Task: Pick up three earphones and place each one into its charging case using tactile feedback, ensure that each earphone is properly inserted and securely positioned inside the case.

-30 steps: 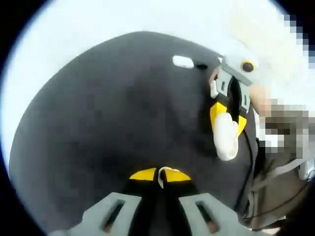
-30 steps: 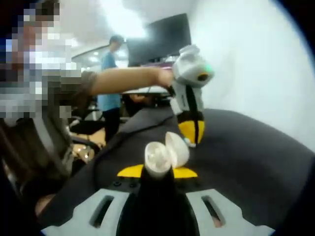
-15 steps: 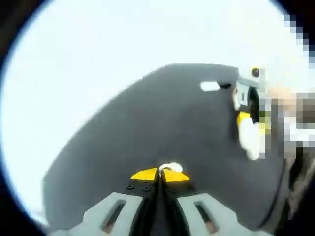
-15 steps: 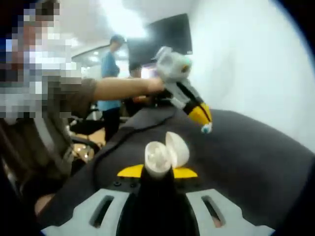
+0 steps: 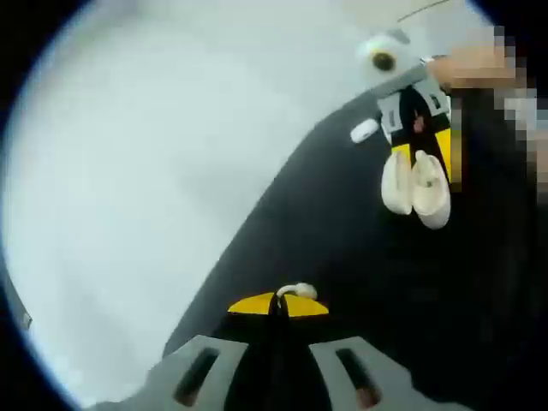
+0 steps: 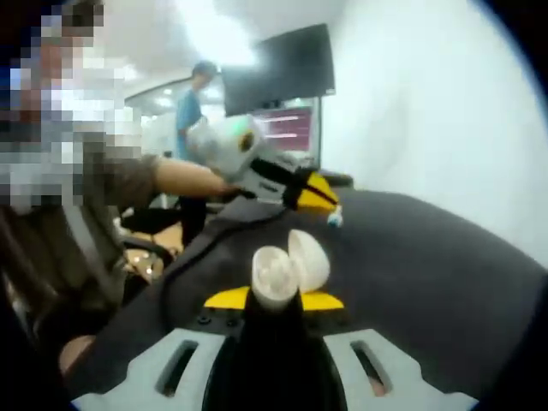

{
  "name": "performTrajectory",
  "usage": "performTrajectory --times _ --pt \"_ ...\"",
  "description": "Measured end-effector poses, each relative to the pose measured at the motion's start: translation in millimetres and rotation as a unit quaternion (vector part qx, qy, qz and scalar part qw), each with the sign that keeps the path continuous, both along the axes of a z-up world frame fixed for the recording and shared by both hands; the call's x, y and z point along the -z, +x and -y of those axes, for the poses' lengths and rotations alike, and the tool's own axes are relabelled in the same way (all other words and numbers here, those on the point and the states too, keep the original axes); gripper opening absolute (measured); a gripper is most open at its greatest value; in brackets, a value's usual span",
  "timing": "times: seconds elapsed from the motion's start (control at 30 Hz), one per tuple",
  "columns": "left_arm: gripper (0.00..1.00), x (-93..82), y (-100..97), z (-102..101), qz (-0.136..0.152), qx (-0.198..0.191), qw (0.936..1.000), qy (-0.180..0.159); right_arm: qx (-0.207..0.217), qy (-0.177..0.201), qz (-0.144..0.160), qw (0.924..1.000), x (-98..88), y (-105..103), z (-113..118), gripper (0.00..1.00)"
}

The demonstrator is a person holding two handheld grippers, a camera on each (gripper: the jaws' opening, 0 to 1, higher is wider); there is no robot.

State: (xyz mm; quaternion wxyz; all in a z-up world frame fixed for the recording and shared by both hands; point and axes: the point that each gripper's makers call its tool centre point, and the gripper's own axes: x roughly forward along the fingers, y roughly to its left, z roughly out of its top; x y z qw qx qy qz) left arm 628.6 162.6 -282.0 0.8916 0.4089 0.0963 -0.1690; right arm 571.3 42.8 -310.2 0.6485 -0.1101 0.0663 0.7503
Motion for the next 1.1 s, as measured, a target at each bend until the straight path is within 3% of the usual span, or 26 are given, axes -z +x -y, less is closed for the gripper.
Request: performTrajectory --times 0.23,0.27,0.4,0.7,0.8,0.9,0.97,1.03,1.07,1.1 --pt "0.01 21.2 -7.5 -2.2 -0.012 0.001 0.9998 -0.014 -0.001 0.0 0.001 1.0 -0.1 -0.8 -0.3 0.21" --pt "0.01 19.3 -7.5 -1.0 -0.003 0.007 0.9998 -0.021 -0.001 0.0 0.001 1.0 -0.1 -0.8 -0.4 0.21" --pt "0.01 18.3 -8.9 0.3 -0.015 0.006 0.9989 -0.044 -0.001 0.0 0.001 1.0 -0.1 -1.1 -0.6 0.21" --pt "0.01 18.3 -17.1 1.0 -0.016 0.013 0.9992 -0.033 -0.001 0.0 0.001 1.0 -0.1 -1.2 -0.6 0.21" --pt "0.01 10.3 -18.5 -1.7 -0.013 0.017 0.9993 -0.031 0.0 0.0 0.0 1.0 -0.1 -1.2 -0.6 0.21" --pt "0.01 0.2 -20.6 -1.6 -0.025 0.032 0.9976 -0.056 0.0 0.0 0.001 1.0 0.0 -1.3 -0.5 0.21" --pt "0.03 -7.9 -21.8 -2.4 -0.046 0.048 0.9942 -0.085 0.0 0.0 0.0 1.0 0.0 -1.0 -0.6 0.21" --pt "0.05 -14.9 -23.2 0.6 -0.084 0.082 0.9845 -0.13 -0.001 0.0 0.0 1.0 0.0 -1.0 -0.7 0.21" --pt "0.08 -16.0 -24.6 3.6 -0.114 0.108 0.9751 -0.157 -0.001 0.0 0.0 1.0 0.0 -1.0 -0.7 0.21" --pt "0.12 -14.2 -29.1 8.3 -0.155 0.137 0.9603 -0.187 -0.001 0.0 0.0 1.0 0.0 -1.0 -0.7 0.21"
